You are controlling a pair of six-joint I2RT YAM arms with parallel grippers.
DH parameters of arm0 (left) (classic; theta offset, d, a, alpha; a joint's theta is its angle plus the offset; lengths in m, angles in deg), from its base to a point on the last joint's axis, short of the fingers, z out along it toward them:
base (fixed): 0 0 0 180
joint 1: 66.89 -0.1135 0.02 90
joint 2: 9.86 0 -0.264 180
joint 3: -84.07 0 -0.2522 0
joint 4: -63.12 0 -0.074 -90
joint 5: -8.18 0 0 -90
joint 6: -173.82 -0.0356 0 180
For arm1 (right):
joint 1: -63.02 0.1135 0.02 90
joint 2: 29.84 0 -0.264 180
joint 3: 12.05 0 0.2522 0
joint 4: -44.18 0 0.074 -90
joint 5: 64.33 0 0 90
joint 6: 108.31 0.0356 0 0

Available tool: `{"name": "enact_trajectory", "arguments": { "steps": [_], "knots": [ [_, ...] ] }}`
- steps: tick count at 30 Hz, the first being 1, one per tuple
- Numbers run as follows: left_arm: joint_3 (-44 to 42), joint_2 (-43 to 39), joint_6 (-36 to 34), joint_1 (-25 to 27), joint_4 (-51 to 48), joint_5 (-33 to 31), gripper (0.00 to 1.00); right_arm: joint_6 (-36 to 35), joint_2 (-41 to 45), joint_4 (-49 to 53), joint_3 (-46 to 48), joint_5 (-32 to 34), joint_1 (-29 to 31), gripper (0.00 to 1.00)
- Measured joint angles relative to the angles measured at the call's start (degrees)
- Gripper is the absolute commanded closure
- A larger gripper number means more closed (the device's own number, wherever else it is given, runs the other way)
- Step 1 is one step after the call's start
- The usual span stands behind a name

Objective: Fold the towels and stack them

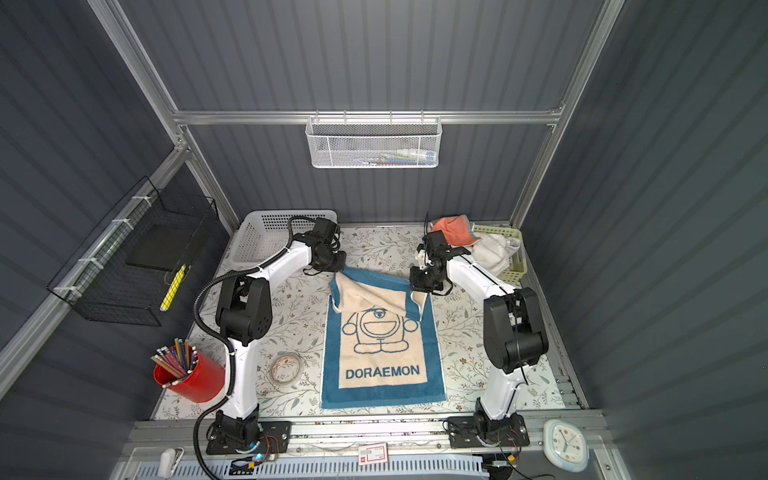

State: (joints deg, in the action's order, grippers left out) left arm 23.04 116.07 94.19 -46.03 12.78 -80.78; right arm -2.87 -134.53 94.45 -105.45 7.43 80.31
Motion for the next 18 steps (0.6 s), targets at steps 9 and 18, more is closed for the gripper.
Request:
{"name": "enact_trajectory", "arguments": {
  "steps": [9,18],
  "knots": [
    [15.85,3.37,-3.32,-1.42,-6.32,0.2,1.0,-4.9,-5.75,6.86,-20.55,2.08,-1.05,1.0],
    [30.97,4.2,-6.38,-2.12,-5.31,1.7,1.0,-7.82,-18.45,13.2,-55.52,0.28,-5.99,1.0]
  ]
}}
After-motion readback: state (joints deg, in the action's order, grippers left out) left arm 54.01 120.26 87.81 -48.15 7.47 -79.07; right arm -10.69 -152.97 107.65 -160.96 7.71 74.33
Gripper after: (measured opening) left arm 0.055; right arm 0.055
